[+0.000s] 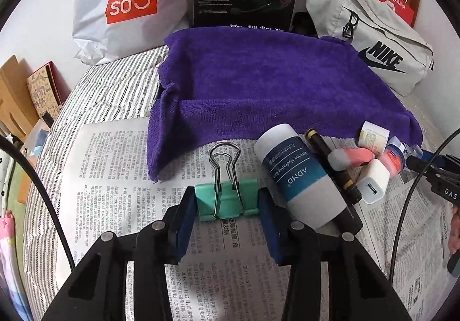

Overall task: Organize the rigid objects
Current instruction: 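Grasp the clear plastic cap with the right tool while the left tool lifts the clip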

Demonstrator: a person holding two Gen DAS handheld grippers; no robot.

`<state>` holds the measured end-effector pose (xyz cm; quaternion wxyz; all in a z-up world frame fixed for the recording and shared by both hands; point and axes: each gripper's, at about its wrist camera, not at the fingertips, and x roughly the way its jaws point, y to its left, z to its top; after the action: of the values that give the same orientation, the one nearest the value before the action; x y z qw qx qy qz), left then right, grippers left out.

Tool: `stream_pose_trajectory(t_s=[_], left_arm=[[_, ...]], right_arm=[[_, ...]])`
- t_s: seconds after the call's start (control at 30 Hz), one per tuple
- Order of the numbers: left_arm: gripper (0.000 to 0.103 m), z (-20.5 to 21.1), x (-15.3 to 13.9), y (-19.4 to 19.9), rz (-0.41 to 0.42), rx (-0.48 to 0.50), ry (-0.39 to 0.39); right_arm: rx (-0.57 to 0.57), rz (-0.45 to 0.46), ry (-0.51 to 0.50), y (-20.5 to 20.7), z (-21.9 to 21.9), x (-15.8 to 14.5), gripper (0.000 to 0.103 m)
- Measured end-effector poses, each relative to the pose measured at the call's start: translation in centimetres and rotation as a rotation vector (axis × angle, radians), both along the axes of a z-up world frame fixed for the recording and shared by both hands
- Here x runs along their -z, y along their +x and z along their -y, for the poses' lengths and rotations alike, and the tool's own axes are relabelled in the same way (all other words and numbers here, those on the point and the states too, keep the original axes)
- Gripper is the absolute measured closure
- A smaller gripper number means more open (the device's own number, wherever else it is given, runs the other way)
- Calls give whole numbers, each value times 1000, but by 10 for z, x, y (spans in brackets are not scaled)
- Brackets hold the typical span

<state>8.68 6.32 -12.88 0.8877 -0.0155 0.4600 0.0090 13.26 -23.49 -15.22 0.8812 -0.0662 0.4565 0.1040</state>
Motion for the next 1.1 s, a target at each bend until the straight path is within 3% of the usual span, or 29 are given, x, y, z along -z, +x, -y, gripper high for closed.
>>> stream_pose_trajectory(t_s=[0.13,0.47,0.87,0.9,0.93,0.97,1.1], left_arm=[[62,-1,0,0,-3,0,-3],[62,-10,-8,-13,-6,-33,-49],[63,-14,-38,-24,28,-42,-66],[67,-13,-41,-23,32,-40,-60],[80,-13,-42,-22,32,-35,-60],[83,-12,-39,-19,16,-32,-60],[80,-13,-29,-18,13,-31,-43]], right_arm=[[-26,31,4,-1,-1,0,75],[-15,11,72,-14,18,-12,75],[-39,45,103,-22,18,-39,75],[-44,50,109,-23,17,-41,75],[-50,54,114,-22,16,-43,75],[-58,55,115,-21,14,-43,75],[-75,42,103,-20,9,-38,75]])
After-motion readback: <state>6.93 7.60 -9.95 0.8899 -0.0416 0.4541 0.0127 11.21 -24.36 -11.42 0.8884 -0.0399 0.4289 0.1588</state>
